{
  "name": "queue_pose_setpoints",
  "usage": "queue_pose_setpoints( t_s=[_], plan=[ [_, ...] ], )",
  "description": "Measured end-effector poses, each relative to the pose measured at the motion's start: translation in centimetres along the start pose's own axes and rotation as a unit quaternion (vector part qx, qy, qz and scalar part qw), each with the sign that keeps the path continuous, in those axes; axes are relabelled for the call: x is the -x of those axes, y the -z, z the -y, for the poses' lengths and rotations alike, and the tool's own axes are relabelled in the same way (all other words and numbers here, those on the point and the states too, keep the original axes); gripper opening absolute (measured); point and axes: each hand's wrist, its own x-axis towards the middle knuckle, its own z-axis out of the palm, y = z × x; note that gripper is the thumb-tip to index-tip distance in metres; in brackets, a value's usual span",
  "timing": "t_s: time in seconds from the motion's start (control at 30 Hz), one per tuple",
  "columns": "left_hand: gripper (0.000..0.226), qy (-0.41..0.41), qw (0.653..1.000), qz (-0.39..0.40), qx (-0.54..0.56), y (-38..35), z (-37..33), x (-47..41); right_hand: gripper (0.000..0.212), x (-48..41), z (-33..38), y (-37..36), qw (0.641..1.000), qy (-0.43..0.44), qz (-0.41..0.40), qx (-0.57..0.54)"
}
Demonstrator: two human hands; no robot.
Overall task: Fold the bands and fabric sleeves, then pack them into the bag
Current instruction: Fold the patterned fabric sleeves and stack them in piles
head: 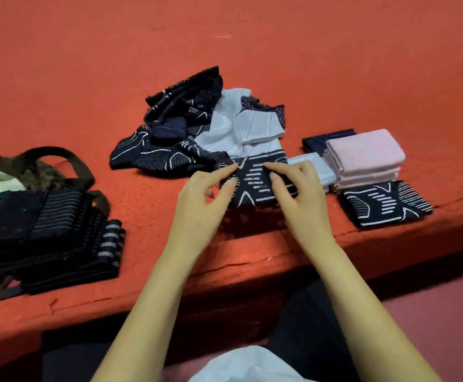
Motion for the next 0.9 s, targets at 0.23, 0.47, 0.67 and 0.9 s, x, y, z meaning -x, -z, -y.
queue_pose_setpoints(
  t_s=[0.23, 0.47, 0.67, 0.9],
  plan=[
    [0.031, 0.001, 0.989, 0.129, 0.066, -9.2, -5.0, 0.4, 0.022, 1.9, -4.7, 10.0, 0.993, -0.052, -0.092, 0.044],
    [0.038, -0.023, 0.986, 0.158, 0.052, -16.7, -7.6, 1.1, 0.022, 2.2, -8.7, 15.9, 0.984, -0.084, -0.124, 0.1],
    [0.041, -0.012, 0.99, 0.138, 0.018, -19.4, -6.0, 0.9, 0.023, 1.3, -11.2, 16.1, 0.984, -0.091, -0.102, 0.11],
    [0.039, -0.012, 0.996, 0.093, -0.001, -20.4, -5.5, 0.9, 0.024, 0.8, -12.8, 15.6, 0.984, -0.101, -0.086, 0.117]
  ],
)
